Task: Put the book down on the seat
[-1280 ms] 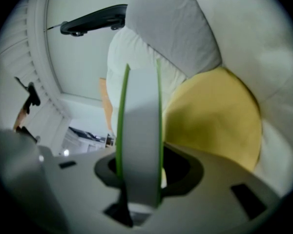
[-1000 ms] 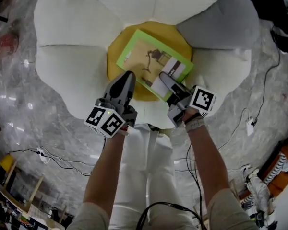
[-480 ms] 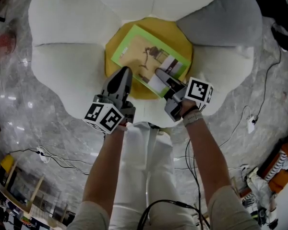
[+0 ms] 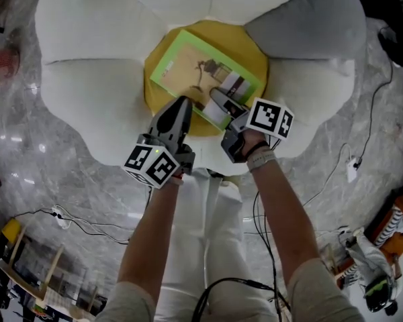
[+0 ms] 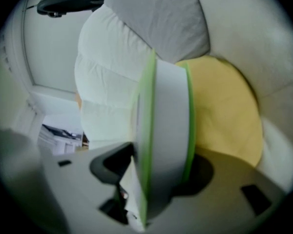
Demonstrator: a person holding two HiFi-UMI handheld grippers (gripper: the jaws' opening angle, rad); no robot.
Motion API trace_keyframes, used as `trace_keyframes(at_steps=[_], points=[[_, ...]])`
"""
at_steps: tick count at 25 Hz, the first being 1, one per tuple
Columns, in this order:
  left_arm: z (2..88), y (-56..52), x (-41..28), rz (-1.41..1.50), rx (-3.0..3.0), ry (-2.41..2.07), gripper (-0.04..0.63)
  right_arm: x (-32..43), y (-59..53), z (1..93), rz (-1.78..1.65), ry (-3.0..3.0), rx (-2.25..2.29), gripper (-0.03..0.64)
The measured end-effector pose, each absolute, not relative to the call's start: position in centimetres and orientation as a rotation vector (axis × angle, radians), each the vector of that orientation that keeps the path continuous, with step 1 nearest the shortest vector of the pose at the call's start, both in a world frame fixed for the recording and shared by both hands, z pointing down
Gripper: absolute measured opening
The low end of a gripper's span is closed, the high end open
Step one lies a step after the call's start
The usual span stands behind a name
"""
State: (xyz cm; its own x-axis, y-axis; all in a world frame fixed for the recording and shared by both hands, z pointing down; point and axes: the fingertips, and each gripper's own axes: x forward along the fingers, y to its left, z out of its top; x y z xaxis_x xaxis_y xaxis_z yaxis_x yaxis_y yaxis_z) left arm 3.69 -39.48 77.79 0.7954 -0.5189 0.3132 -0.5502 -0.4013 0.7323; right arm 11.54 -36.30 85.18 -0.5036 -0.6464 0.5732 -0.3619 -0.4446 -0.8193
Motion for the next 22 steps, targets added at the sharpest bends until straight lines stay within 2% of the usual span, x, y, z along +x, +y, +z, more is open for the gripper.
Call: trace_keyframes(at_steps=[4,14,22], points=[[77.5,-39.4,3.2,0.034,2.075,-0.798,0.043,12.0,-35.9,85.8,-2.087,1.514,-1.538,0.274],[76.9,-39.5,2.3,0.014,2.095,-0.81,0.043,12.1,-35.7,86.3,-2.051,1.538,-1.557,0.303],[77.2,-38.7,1.4,0.031,2.08,-0.832,0.043,12.2,-35.9,85.5,-1.964,1.591,-1.539,0.373]])
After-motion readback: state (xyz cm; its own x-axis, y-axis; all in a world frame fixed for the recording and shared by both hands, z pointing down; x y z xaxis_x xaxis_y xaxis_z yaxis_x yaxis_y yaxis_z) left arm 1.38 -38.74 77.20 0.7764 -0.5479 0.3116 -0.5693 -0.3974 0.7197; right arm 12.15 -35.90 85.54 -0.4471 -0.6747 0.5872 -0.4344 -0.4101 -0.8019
